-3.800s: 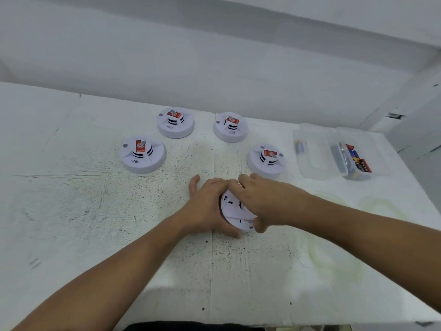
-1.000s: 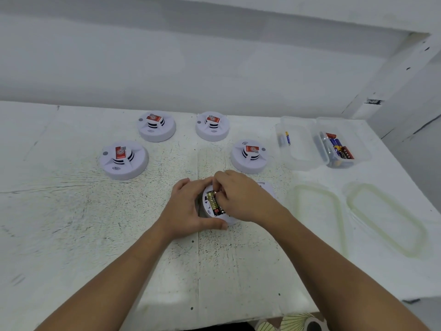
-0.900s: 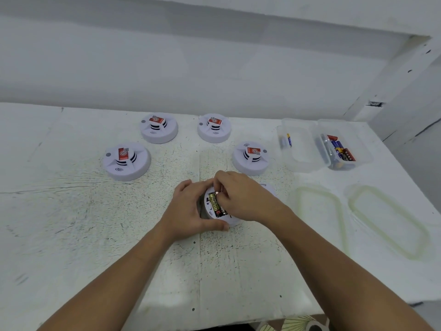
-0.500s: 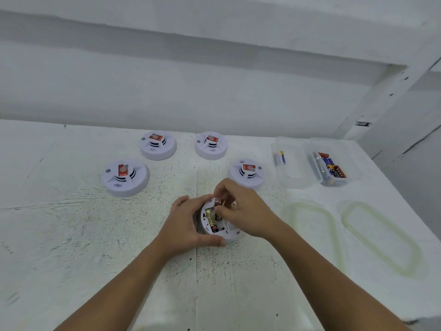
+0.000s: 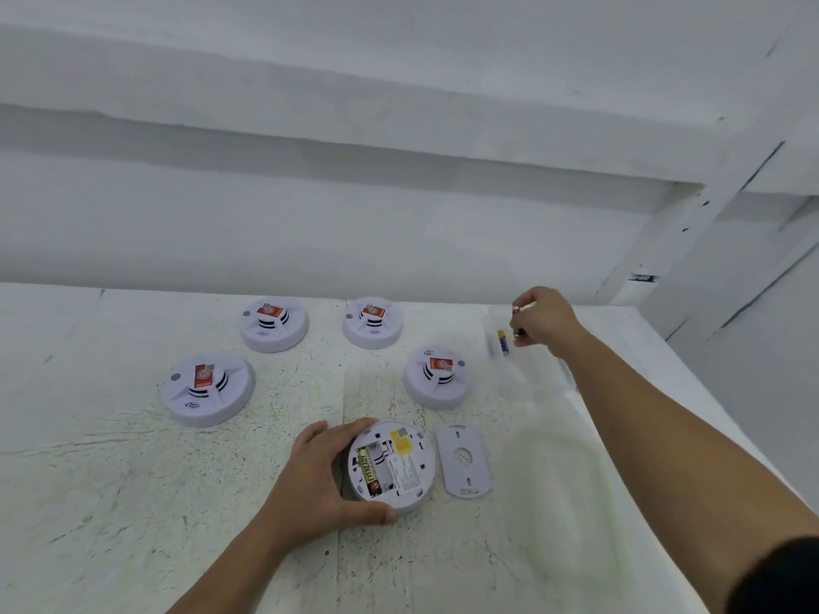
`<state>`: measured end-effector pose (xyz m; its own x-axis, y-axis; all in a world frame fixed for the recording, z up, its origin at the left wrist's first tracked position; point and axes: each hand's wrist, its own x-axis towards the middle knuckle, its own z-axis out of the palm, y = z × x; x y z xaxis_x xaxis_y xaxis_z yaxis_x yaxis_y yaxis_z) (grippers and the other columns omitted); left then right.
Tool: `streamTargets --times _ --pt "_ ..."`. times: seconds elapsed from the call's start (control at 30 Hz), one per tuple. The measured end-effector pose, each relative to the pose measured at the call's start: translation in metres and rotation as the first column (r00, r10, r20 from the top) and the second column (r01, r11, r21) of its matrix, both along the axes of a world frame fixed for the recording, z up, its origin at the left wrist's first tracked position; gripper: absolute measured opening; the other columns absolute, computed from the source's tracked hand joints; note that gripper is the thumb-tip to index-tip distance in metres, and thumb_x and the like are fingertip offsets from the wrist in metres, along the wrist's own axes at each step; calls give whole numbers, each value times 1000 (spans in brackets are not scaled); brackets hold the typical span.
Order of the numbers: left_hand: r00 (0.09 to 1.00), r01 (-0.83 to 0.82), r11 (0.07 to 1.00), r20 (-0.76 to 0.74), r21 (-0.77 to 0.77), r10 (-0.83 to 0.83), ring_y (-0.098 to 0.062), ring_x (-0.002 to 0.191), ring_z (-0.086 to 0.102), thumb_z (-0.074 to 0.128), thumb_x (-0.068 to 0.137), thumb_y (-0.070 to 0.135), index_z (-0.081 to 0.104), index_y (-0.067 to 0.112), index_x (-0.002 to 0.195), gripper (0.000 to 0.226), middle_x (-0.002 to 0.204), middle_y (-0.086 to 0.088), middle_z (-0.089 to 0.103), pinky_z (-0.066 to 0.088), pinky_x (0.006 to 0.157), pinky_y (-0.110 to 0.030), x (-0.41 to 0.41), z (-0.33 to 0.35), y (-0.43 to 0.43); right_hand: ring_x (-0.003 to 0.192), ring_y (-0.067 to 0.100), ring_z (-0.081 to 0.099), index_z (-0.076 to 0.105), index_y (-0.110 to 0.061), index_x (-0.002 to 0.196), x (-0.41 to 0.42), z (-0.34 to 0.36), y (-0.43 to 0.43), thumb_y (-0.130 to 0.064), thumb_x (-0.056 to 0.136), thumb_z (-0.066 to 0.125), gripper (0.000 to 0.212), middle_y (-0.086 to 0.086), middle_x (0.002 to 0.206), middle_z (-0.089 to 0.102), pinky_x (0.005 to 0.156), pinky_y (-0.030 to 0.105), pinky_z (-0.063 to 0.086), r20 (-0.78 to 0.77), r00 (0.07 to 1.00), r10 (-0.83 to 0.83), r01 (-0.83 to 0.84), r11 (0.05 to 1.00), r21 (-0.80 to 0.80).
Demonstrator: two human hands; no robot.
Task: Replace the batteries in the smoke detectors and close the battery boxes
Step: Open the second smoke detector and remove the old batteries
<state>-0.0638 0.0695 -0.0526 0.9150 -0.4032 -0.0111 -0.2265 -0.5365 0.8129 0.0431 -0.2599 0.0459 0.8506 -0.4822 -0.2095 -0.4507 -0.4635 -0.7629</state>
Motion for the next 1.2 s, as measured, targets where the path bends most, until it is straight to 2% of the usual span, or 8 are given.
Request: streamTargets --times 0.17,0.37,0.57,0.7,0.8,0.97,1.13,1.2 --pt "1000 -11 999 -22 30 12 -1 129 12 80 32 73 36 54 124 104 120 41 38 21 107 -28 1 1 -1 52 18 53 41 -13 58 18 -21 -6 6 74 63 33 4 55 48 47 20 40 -318 946 62 -196 891 -409" --pt "999 -16 999 -32 45 17 -2 130 12 80 32 74 36 53 126 106 119 44 37 23 106 -29 2 2 -2 40 9 30 28 -14 51 24 -33 -2 6 76 58 44 -2 50 32 34 17 22 -314 949 24 -183 853 -489" --pt "999 -19 1000 -37 25 20 1 126 12 83 36 67 36 56 121 99 116 44 40 19 102 -22 1 5 -3 40 11 37 31 -13 53 29 -41 -5 6 81 55 41 2 51 41 26 14 22 -248 968 -34 -72 911 -406" --pt "999 -23 1000 -32 16 24 2 125 13 83 36 67 36 57 119 97 115 43 42 16 103 -21 0 5 -3 64 20 54 43 -11 66 29 -41 -13 2 88 51 27 7 73 51 60 26 54 -207 978 -31 -15 977 -215" --pt "999 -17 1000 -31 8 17 7 123 15 83 36 67 35 59 118 95 116 44 42 14 104 -19 -1 7 -3 79 27 59 52 -9 85 28 -37 -21 0 88 51 10 13 91 56 74 36 58 -140 988 -63 45 990 -130" --pt "999 33 999 10 -14 -33 44 102 2 84 42 59 36 45 127 99 116 43 37 9 100 -11 -4 15 -4 61 21 56 59 -6 82 2 -11 -21 8 85 50 18 14 78 55 64 32 58 120 985 -123 113 989 91" --pt "999 38 999 12 7 -38 41 106 2 83 42 61 34 45 130 102 117 43 34 10 103 -17 -3 12 -3 66 17 61 63 -9 93 -46 9 18 1 86 55 14 7 78 63 60 29 53 299 954 -5 -9 999 47" --pt "999 33 999 16 23 -33 21 120 16 82 40 67 34 47 131 104 121 44 35 9 106 -18 -1 6 -2 61 13 61 64 -13 86 -70 7 46 2 87 57 17 5 74 64 53 25 48 303 944 128 -139 990 15"
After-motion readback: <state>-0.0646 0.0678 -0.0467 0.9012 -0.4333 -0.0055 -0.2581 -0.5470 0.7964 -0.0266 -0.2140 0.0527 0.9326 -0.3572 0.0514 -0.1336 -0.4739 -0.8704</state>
